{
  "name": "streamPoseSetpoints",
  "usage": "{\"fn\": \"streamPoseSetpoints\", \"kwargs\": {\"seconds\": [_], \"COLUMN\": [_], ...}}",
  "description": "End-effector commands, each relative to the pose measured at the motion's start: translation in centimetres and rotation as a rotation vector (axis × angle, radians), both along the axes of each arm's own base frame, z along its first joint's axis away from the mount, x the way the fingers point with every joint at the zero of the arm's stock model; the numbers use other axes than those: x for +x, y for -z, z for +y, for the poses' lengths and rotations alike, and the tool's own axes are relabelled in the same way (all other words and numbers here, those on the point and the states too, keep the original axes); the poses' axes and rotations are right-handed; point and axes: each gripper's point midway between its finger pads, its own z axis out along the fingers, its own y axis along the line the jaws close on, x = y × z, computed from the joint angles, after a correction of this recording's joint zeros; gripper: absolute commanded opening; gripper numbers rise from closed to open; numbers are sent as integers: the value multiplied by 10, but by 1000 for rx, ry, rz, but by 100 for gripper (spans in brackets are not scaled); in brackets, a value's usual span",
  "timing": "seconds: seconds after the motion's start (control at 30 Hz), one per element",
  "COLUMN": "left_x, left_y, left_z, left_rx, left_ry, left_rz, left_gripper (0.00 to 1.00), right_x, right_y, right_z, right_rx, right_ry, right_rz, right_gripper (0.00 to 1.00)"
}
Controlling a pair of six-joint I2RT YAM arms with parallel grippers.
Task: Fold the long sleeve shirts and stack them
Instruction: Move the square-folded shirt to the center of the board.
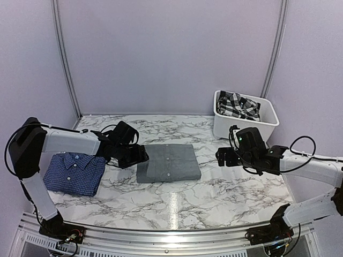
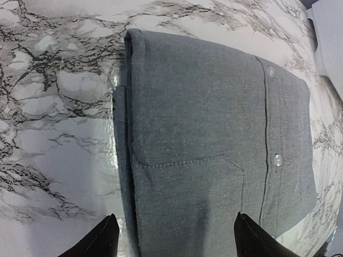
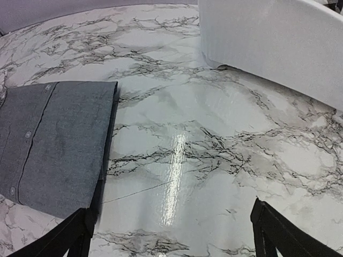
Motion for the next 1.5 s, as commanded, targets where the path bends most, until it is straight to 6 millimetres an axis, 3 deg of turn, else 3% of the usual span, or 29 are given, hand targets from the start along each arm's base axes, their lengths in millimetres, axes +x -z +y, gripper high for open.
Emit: {"fn": "streamPoseSetpoints", "kwargs": {"seconds": [0.0,0.17,0.3,0.43,0.7,1.03,1.23,1.47], "left_x": [-6,-8,-10,-11,-17,-13,-11,-13], "left_y": [19,33,41,49,62,59,52,40], "left_z": [14,9,2,3,9,7,23,55], "left_rx": [94,110,100,119,144,144,142,133], "left_ry": [-17,19,53,54,44,77,93,144], "left_rz": [62,96,125,138,166,153,138,117], "left_gripper": [77,78,74,65,46,20,1,0], "right_x": [2,-2,-2,-1,1,2,3,-1], "right_y": [-28,-36,-31,-23,-6,29,31,32], "right_z": [-5,-6,-4,2,25,52,55,71], "right_rx": [61,87,86,84,101,132,140,153], "right_ry": [10,-11,-18,-38,-127,-196,-193,-217], "right_rz": [-101,-130,-103,-63,7,142,158,168], "right_gripper": [98,96,93,86,83,78,79,79]}}
